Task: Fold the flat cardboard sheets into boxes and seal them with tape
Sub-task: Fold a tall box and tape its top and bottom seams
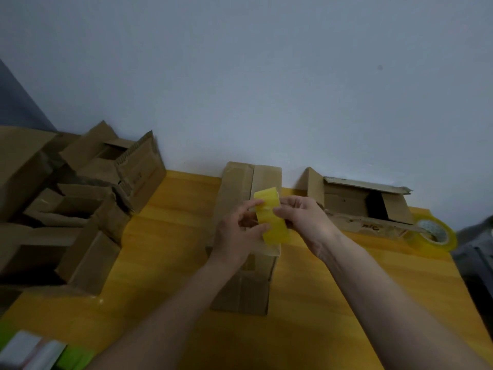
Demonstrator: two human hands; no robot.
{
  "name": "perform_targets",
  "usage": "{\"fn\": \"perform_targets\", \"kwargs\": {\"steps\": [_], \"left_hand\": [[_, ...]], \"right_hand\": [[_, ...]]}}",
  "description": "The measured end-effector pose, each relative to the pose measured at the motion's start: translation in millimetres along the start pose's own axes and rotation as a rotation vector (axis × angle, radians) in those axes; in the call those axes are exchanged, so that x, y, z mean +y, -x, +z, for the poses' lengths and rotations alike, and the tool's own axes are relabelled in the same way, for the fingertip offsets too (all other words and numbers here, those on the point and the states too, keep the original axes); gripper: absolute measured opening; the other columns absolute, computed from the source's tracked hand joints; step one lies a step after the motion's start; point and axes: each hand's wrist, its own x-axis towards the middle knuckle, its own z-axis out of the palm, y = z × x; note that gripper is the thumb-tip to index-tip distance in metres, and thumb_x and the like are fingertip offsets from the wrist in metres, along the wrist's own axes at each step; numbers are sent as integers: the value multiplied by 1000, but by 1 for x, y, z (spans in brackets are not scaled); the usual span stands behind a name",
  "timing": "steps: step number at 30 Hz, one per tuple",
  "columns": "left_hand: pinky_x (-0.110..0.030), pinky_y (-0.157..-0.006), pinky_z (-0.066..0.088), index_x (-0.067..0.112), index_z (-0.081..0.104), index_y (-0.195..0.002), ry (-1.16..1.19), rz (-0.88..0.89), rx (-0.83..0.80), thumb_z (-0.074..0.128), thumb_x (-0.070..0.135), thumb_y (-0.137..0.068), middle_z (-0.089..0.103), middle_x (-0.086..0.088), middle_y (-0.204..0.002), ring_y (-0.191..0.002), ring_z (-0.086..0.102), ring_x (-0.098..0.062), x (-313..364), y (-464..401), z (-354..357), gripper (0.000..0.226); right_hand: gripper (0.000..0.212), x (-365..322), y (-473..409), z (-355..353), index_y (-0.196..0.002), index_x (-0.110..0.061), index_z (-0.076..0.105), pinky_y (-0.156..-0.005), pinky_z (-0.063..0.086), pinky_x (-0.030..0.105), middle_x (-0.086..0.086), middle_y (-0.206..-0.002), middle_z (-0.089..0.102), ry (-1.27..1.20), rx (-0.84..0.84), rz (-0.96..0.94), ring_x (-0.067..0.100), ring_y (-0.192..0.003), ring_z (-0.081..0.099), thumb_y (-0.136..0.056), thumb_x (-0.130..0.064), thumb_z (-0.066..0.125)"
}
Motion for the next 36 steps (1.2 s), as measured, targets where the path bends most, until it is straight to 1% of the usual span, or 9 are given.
{"fn": "perform_targets", "kwargs": {"steps": [6,9,12,16,18,22,27,30,36], "left_hand": [[-33,-84,49,19,71,-82,-347,190,221,78,17,-77,56,-1,-107,-106,53,-19,1,1,0,8],[-23,-72,45,4,69,-82,-603,518,242,75,10,-79,63,-10,-92,-90,56,-21,1,2,-2,9],[-16,-67,38,0,64,-82,-626,603,327,66,7,-86,64,-12,-83,-80,54,-16,8,-1,-5,8],[-14,-59,38,6,60,-90,-384,291,544,57,12,-94,57,4,-78,-72,52,-10,18,-4,-6,8],[-13,-60,40,12,55,-91,-301,143,617,54,18,-96,51,13,-77,-70,49,-4,18,-5,-7,8],[-25,-69,52,15,56,-90,-43,-157,667,54,19,-97,61,1,-89,-82,60,-13,14,-5,-9,8],[-14,-52,52,16,54,-86,330,-304,582,54,11,-96,65,-2,-85,-70,67,-11,17,4,-8,11],[-21,-56,55,9,55,-96,553,-373,496,52,8,-97,68,-6,-79,-63,69,-9,17,6,-15,3],[-31,-68,59,0,64,-97,801,-489,249,61,19,-92,71,-13,-85,-80,70,-21,16,11,-21,20]], "right_hand": [[20,6,6,6,-103,10,66,-81,52,44,30,-101,67,52,-7,-23,35,-84,63,-90,-4,61],[19,8,11,6,-104,-6,69,-76,57,32,14,-97,74,16,-87,-63,25,-86,69,-87,0,63],[41,11,13,9,-118,-16,63,-77,55,21,0,-102,74,55,-172,-150,12,-93,69,-80,0,71],[80,24,14,20,-137,-28,45,-90,42,14,-13,-127,51,466,-47,-360,1,-116,47,-68,-30,84],[82,32,16,26,-136,-29,42,-97,35,14,-14,-133,42,540,43,-473,1,-122,36,-66,-38,83],[73,45,20,38,-127,-30,40,-96,30,6,-10,-136,37,441,281,-580,0,-125,34,-68,-30,83],[45,38,14,38,-103,-29,47,-63,44,14,-4,-94,56,51,426,-512,0,-80,53,-77,-4,73],[38,36,9,32,-103,-23,49,-63,42,16,-7,-91,55,39,444,-513,7,-80,52,-82,7,60],[45,33,8,25,-109,-18,50,-60,38,6,-16,-91,51,160,452,-567,-10,-80,49,-77,13,57]]}}
